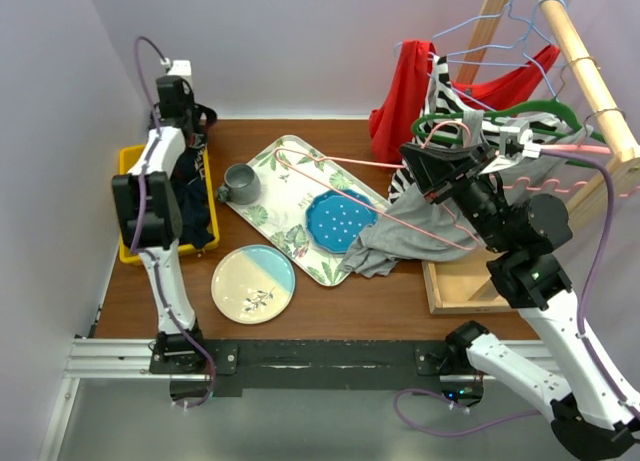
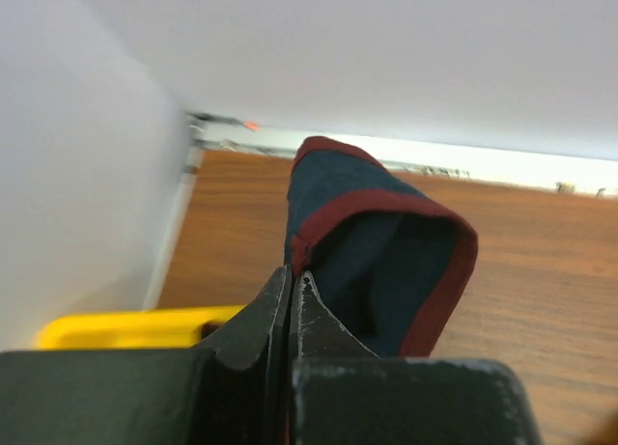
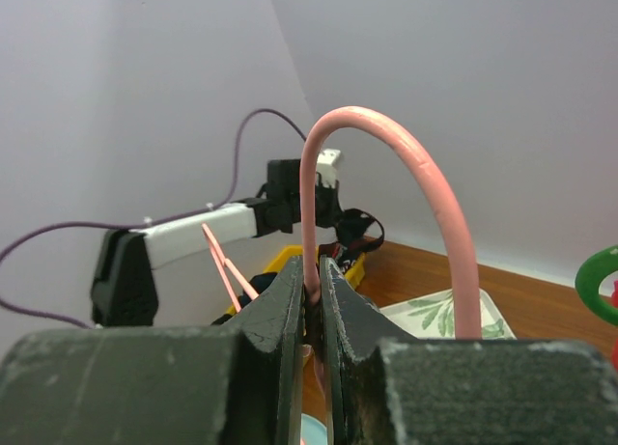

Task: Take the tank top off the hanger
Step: Place the tank top in the bin.

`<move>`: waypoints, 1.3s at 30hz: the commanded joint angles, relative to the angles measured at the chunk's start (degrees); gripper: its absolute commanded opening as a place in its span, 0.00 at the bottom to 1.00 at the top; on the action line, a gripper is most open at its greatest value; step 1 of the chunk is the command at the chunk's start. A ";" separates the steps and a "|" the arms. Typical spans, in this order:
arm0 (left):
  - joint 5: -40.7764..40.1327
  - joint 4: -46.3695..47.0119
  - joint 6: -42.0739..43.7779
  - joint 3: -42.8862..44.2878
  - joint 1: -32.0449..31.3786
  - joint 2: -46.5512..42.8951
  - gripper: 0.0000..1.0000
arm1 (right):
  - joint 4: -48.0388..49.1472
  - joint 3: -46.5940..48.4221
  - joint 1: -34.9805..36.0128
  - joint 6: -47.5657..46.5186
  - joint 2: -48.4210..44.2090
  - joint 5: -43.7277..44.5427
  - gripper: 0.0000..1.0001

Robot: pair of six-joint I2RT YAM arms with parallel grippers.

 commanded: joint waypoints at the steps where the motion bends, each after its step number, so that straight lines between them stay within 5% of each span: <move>1: -9.36 1.10 -2.34 -8.24 0.37 -16.19 0.00 | 3.41 1.18 0.20 0.23 -1.46 -0.44 0.00; 7: -17.82 -1.90 -7.88 -28.17 0.72 -26.31 0.00 | 3.68 0.39 0.20 1.72 -3.13 -2.64 0.00; 13: -11.15 -5.15 -16.40 -42.78 1.42 -30.98 0.00 | 1.84 -0.75 0.20 1.37 -5.60 -2.73 0.00; 19: -9.63 -7.43 -24.93 -48.62 1.42 -30.89 0.00 | -1.68 1.44 0.20 -0.12 -7.62 -2.20 0.00; 20: -11.56 -8.49 -25.89 -48.00 1.42 -31.07 0.03 | -2.64 1.71 0.20 -0.56 -7.71 -2.20 0.00; 22: -12.63 -10.59 -26.08 -45.73 1.51 -32.91 0.21 | -3.35 2.67 0.28 -0.91 -7.80 -2.73 0.00; 23: -12.80 -11.04 -25.64 -44.93 1.43 -34.05 0.38 | -3.70 2.94 0.11 -1.35 -7.80 -3.34 0.00; 26: -12.81 -12.89 -23.71 -41.76 1.42 -38.88 0.59 | -5.98 3.73 0.28 -1.35 -7.36 -4.83 0.00; 33: -13.17 -17.46 -20.10 -37.72 1.34 -51.27 0.74 | -9.76 6.45 0.20 -2.05 -5.16 -9.05 0.00; 39: 16.43 -13.44 -14.83 -38.49 -0.33 -63.31 0.82 | -16.18 8.47 0.20 -5.04 -0.78 -13.62 0.00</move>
